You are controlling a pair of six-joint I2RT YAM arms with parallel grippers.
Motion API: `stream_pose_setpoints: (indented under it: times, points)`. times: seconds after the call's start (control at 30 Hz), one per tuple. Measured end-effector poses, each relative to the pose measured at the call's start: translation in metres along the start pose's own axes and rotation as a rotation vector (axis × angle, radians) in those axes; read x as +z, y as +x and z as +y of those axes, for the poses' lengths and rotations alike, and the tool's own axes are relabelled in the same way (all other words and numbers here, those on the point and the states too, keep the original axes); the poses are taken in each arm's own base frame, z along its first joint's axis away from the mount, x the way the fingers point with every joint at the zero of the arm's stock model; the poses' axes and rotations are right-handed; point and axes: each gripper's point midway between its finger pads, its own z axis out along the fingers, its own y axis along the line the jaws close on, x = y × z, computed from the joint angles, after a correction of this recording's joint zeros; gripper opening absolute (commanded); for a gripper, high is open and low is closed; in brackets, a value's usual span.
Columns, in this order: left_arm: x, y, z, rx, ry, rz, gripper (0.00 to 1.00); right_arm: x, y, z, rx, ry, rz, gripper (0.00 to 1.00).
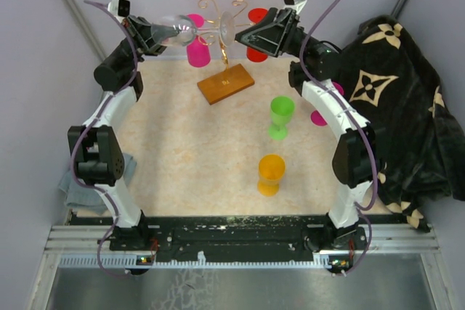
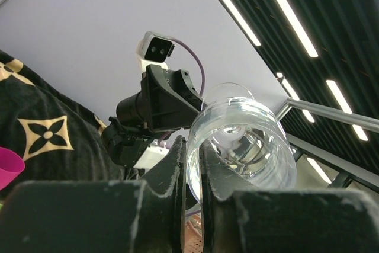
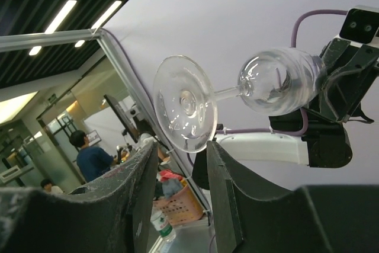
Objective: Place the wine glass upside down on the wine glass rack
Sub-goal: Turn the wine glass upside down at the wine rack.
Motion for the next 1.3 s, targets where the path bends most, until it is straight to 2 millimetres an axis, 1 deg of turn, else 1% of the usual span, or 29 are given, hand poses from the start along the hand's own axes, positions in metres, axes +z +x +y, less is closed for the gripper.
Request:
stream_pose_setpoints:
  times: [0.17,0.33,0.53,0.6,0.7,0.77,0.83,0.87,0.9,0.97,1.03,1.1,1.17,1.3]
  points:
    - [0.002,0.002,-0.008,0.012,0.008,0.008,0.0,0.006,-0.001,-0.003,-0.014,0.011,0.01,0.4]
    - [0.005,0.008,-0.014,0.019,0.014,0.027,0.0,0.007,0.0,-0.007,-0.015,0.023,0.011,0.4]
    - [0.006,0.014,-0.016,0.013,0.014,0.037,0.0,0.013,0.0,-0.009,0.0,0.026,0.015,0.39]
    - [0.006,0.016,-0.014,0.007,0.012,0.04,0.0,0.016,0.001,-0.008,0.004,0.021,0.02,0.34]
    - [0.005,0.017,-0.011,-0.002,0.007,0.039,0.0,0.019,0.003,-0.005,0.006,0.011,0.023,0.22]
    - [0.004,0.017,-0.009,-0.007,0.002,0.035,0.0,0.02,0.003,-0.004,0.004,0.007,0.024,0.15]
    - [0.003,0.017,-0.009,-0.009,0.001,0.034,0.0,0.02,0.003,-0.002,0.002,0.001,0.021,0.04]
    - [0.003,0.017,-0.009,-0.009,0.0,0.034,0.0,0.02,0.003,-0.002,0.004,0.0,0.022,0.0]
    - [0.004,0.017,-0.009,-0.009,0.001,0.035,0.01,0.021,0.003,-0.001,0.008,-0.004,0.021,0.0]
    - [0.004,0.017,-0.009,-0.01,0.001,0.035,0.03,0.022,0.004,0.001,0.019,-0.01,0.021,0.0]
    - [0.004,0.018,-0.009,-0.01,0.001,0.036,0.08,0.024,0.005,0.003,0.023,-0.021,0.019,0.0]
    - [0.004,0.018,-0.009,-0.01,0.002,0.036,0.19,0.024,0.006,0.004,0.024,-0.025,0.018,0.0]
    - [0.004,0.018,-0.009,-0.01,0.003,0.037,0.27,0.024,0.005,0.005,0.028,-0.026,0.016,0.0]
    - [0.004,0.019,-0.008,-0.011,0.001,0.04,0.41,0.025,0.008,0.007,0.021,-0.035,0.024,0.0]
